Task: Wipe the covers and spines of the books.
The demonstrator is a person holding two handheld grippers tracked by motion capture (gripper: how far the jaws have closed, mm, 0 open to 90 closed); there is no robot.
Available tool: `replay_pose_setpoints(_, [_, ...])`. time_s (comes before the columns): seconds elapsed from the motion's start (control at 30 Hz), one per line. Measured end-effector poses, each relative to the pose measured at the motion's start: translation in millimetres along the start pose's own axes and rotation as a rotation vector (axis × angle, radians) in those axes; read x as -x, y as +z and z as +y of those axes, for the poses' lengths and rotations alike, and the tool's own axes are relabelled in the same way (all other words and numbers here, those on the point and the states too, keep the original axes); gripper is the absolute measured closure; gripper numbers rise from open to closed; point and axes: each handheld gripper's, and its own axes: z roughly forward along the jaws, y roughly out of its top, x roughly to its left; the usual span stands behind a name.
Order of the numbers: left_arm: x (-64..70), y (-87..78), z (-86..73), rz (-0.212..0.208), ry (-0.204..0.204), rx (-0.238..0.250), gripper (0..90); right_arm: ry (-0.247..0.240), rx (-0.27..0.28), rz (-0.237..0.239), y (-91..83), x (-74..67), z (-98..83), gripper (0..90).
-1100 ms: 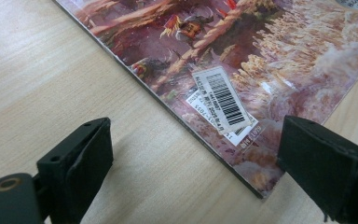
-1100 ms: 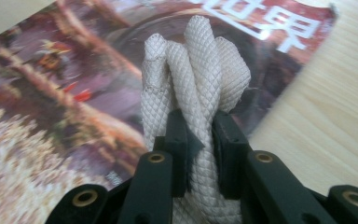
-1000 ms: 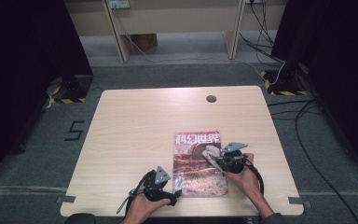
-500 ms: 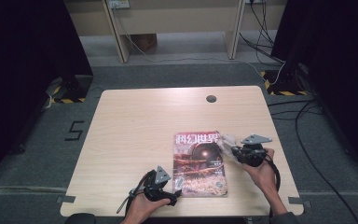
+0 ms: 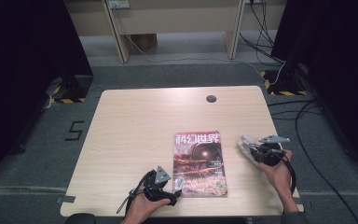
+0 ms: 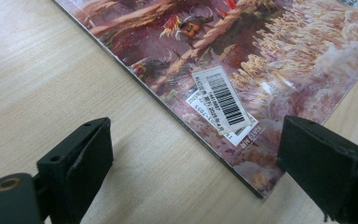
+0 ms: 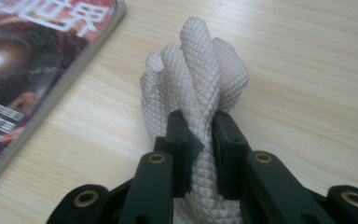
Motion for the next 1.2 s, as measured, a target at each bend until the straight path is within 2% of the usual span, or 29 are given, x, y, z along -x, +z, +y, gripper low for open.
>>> replay_pose_setpoints(0.17, [-0.6, 0.0, 0.1, -0.005, 0.0, -0.002, 9.5, -0.018, -0.035, -0.033, 4.0, 3.1, -2.0, 78.5])
replay_pose_setpoints(0.33, [-0.9, 0.2, 0.2, -0.006, -0.001, -0.002, 9.5, -0.003, -0.069, -0.027, 10.2, 5.8, -6.7, 76.1])
replay_pose_setpoints(0.4, [-1.1, 0.4, 0.2, -0.009, -0.004, -0.002, 9.4, 0.02, -0.077, -0.024, 12.1, 8.5, -7.7, 74.2])
replay_pose_setpoints(0.47, [-1.2, 0.5, 0.4, -0.009, -0.003, -0.004, 9.4, 0.029, -0.071, -0.028, 12.3, 10.5, -8.4, 67.0])
replay_pose_setpoints(0.53, [-1.2, 0.4, 0.6, -0.008, 0.003, -0.005, 9.4, 0.04, -0.053, -0.06, 11.6, 11.2, -8.1, 57.9])
replay_pose_setpoints(0.7, [-2.8, 1.0, 1.0, -0.018, -0.003, -0.009, 9.0, 0.026, 0.027, -0.06, 0.5, 1.8, 0.8, 49.1])
replay_pose_setpoints(0.8, [-2.4, 0.7, 1.3, -0.016, 0.001, -0.011, 9.0, 0.003, 0.061, -0.027, -3.7, -9.6, 5.6, 47.6])
replay_pose_setpoints(0.93, [-2.0, 0.6, 1.4, -0.012, 0.005, -0.011, 9.0, -0.041, 0.075, 0.027, -3.4, -24.7, 9.8, 46.5])
replay_pose_setpoints(1.1, [-2.7, 0.8, 1.3, -0.017, 0.002, -0.012, 9.0, -0.05, 0.061, 0.139, 2.4, -48.0, 10.9, 46.2])
replay_pose_setpoints(1.2, [-2.8, 0.9, 1.4, -0.018, 0.003, -0.012, 9.0, -0.085, 0.05, 0.174, 7.7, -60.5, 11.6, 45.9])
